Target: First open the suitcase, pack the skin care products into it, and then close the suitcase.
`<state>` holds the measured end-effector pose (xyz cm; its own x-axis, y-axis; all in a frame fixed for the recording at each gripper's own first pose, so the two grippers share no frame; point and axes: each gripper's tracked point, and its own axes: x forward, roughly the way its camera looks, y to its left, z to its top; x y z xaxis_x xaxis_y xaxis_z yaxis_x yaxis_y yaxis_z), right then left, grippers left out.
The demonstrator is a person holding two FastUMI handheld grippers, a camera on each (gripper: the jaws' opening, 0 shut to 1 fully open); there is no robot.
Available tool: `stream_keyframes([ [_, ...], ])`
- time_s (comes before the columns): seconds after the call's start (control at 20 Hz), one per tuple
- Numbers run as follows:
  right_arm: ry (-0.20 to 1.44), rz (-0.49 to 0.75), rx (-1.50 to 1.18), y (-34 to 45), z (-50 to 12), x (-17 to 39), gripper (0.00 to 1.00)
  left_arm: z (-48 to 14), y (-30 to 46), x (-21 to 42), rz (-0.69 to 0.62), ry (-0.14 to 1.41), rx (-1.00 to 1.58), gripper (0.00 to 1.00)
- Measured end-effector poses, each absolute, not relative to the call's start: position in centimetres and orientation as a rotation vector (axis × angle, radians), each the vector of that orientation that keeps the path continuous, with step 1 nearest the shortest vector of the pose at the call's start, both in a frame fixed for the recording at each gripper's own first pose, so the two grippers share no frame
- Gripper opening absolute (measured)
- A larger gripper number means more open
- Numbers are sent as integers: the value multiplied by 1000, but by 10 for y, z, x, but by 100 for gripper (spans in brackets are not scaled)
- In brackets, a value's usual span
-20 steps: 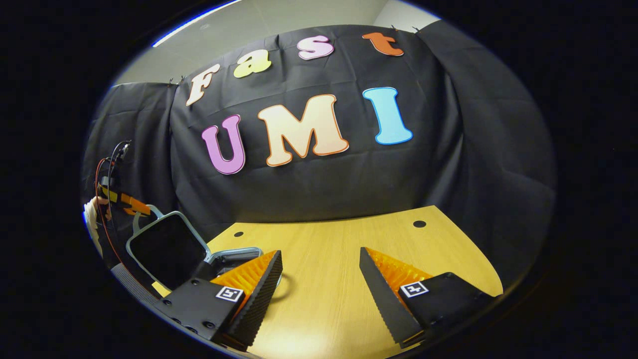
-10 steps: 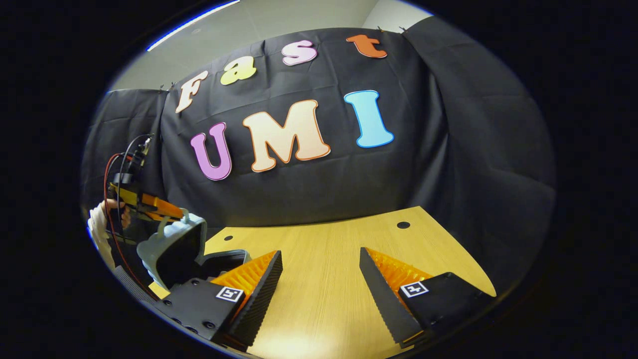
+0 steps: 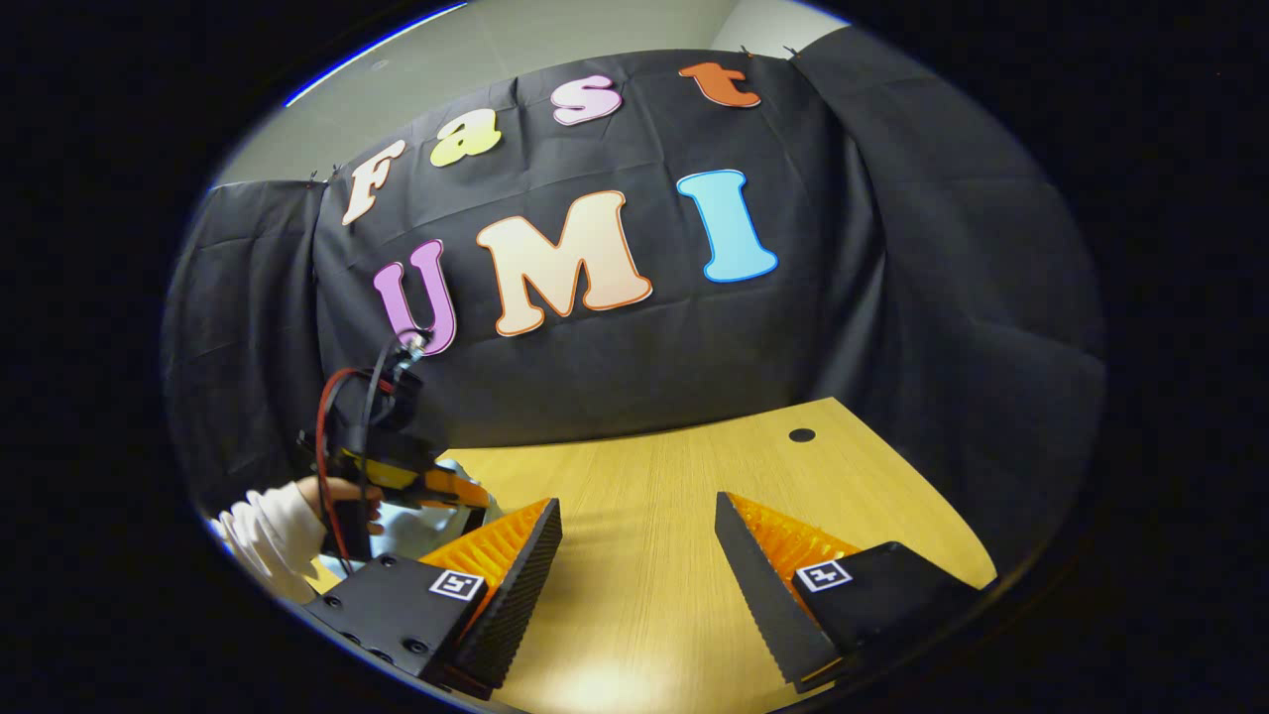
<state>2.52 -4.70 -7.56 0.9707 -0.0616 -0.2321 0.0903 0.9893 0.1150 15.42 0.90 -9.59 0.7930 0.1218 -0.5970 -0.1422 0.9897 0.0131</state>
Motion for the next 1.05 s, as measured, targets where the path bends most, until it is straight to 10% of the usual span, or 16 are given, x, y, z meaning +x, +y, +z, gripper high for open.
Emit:
stream_keyframes([
  [0.3, 239, -67, 120, -45, -75, 26, 98, -108, 14, 157, 158, 632, 44, 18],
  [0.45, 217, -46, 117, -40, -64, 33, 98, -71, 13, 151, 160, 535, 173, 84],
  [0.55, 191, -32, 105, -36, -52, 37, 98, -37, 10, 138, 155, 437, 238, 99],
  [1.05, 90, 13, 90, -23, -12, 37, 98, 68, -24, 39, 90, 23, 75, 94],
])
